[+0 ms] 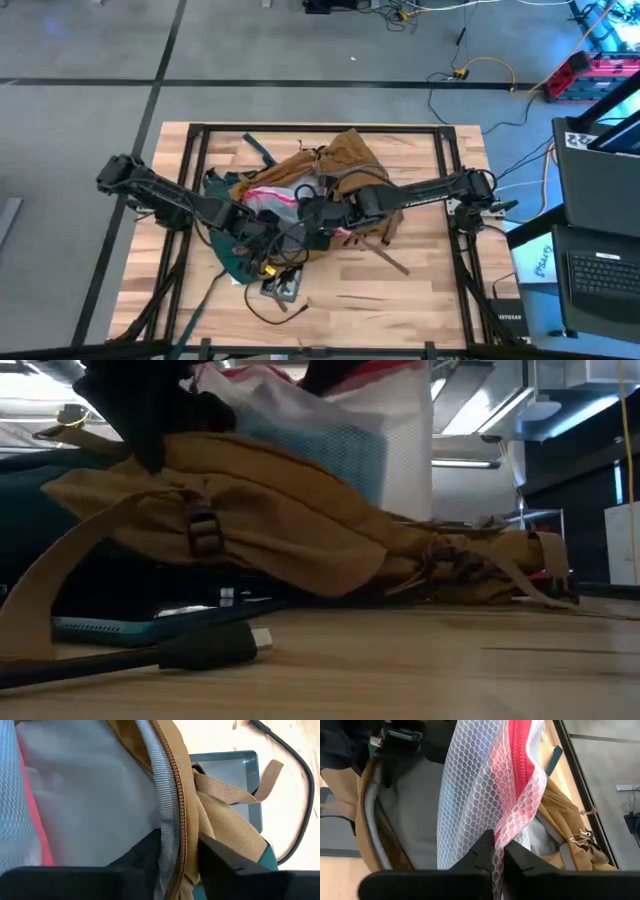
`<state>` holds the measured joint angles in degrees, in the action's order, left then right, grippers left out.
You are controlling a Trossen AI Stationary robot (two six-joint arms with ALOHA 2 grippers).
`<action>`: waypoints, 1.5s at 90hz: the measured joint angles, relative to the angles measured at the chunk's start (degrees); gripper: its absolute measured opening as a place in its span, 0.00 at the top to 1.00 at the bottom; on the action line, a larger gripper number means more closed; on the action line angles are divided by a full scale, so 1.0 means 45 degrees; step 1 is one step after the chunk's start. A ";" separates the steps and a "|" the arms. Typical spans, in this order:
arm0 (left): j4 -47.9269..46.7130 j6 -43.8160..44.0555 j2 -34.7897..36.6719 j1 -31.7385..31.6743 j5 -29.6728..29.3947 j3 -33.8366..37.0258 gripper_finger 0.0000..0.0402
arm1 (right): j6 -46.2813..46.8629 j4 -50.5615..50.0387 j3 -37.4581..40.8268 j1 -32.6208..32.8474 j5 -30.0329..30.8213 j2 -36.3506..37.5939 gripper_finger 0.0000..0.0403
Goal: Unpack backpack
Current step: Put the pink zipper pouch into the brown backpack
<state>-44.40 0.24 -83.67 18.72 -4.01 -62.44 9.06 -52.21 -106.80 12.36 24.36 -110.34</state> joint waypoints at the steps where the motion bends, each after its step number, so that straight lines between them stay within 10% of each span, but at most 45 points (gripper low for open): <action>1: 0.0000 0.0024 0.0003 0.0000 0.0000 -0.0003 0.72 | 0.0000 -0.0003 0.0000 0.0003 0.0003 0.0000 1.00; 41: -0.0333 -0.0444 0.0008 0.0010 0.0207 -0.0449 0.29 | -0.0010 -0.0503 0.0000 -0.0005 0.0036 0.0000 1.00; 79: -0.4383 -0.0026 0.0139 0.1726 -0.2673 -0.4858 0.27 | -0.0170 0.0023 0.0000 -0.0005 -0.0228 -0.0063 1.00; 135: -0.4653 0.1277 0.1126 0.3238 -0.5857 -0.4872 0.27 | -0.2534 0.3002 0.0007 -0.1146 -0.1626 -0.0370 1.00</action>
<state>-65.34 5.98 -78.61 33.29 -30.37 -84.36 -2.34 -38.70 -106.77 7.20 17.04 -112.01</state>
